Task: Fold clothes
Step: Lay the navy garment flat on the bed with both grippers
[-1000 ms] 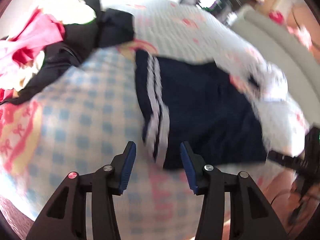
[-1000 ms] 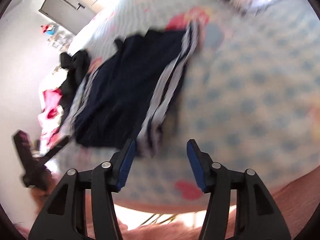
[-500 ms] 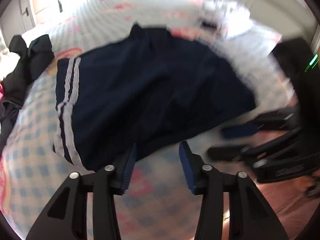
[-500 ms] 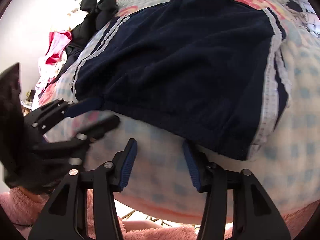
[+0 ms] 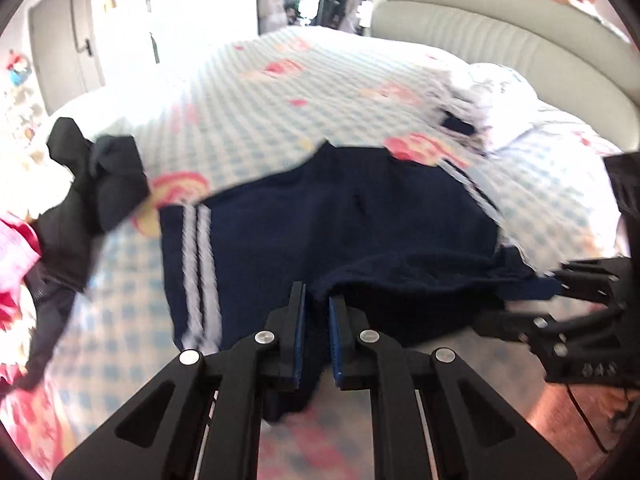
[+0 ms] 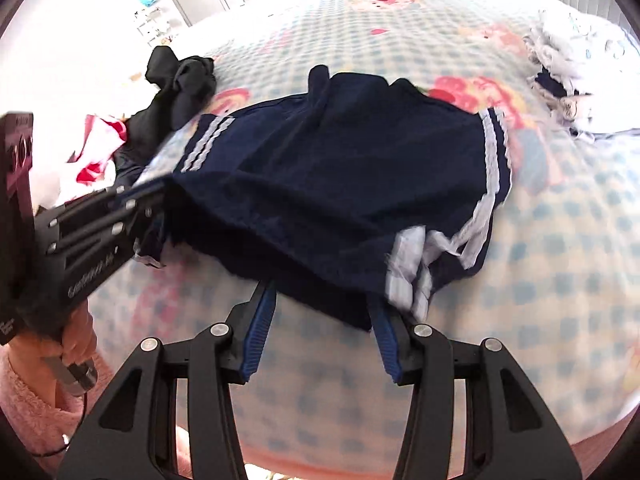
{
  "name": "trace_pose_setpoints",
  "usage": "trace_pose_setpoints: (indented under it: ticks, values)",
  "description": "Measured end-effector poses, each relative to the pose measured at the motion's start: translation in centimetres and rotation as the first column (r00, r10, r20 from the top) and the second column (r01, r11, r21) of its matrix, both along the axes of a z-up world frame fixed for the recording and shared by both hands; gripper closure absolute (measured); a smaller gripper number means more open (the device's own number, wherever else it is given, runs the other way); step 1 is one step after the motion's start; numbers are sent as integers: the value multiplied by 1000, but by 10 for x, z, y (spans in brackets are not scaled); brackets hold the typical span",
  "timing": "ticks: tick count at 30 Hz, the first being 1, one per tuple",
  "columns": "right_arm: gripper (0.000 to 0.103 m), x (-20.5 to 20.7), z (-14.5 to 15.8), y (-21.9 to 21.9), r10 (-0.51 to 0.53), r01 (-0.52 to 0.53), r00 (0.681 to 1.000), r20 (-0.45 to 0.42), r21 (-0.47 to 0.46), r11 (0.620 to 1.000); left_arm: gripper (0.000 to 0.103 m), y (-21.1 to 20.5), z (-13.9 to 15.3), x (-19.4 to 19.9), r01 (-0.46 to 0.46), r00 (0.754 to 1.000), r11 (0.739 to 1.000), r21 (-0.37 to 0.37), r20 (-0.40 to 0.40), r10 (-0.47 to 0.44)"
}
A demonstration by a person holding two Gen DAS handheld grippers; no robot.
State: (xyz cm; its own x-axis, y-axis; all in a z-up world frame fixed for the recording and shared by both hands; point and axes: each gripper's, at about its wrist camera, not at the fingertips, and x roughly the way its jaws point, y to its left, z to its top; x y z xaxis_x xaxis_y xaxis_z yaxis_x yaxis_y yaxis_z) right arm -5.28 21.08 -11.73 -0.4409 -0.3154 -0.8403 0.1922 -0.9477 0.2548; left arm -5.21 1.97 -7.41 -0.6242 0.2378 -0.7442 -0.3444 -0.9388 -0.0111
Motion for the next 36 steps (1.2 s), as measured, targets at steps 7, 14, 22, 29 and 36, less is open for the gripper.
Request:
trace_pose_setpoints:
  ticks: [7, 14, 22, 29, 36]
  values:
    - [56, -15, -30, -3, -61, 58, 997, 50, 51, 997, 87, -7, -50, -12, -44, 983, 999, 0, 178, 44]
    - [57, 0, -9, 10, -85, 85, 996, -16, -30, 996, 53, -60, -18, 33, -196, 979, 973, 122, 79, 187]
    - [57, 9, -6, 10, -119, 118, 992, -47, -23, 993, 53, -78, -14, 55, -204, 978, 964, 171, 79, 193]
    - [57, 5, 0, 30, -182, 180, 981, -68, -32, 983, 52, -77, -32, 34, -221, 970, 975, 18, 103, 218]
    - [55, 6, -19, 21, -161, 161, 987, -5, 41, 986, 53, -82, -35, 36, -273, 956, 958, 92, 136, 259]
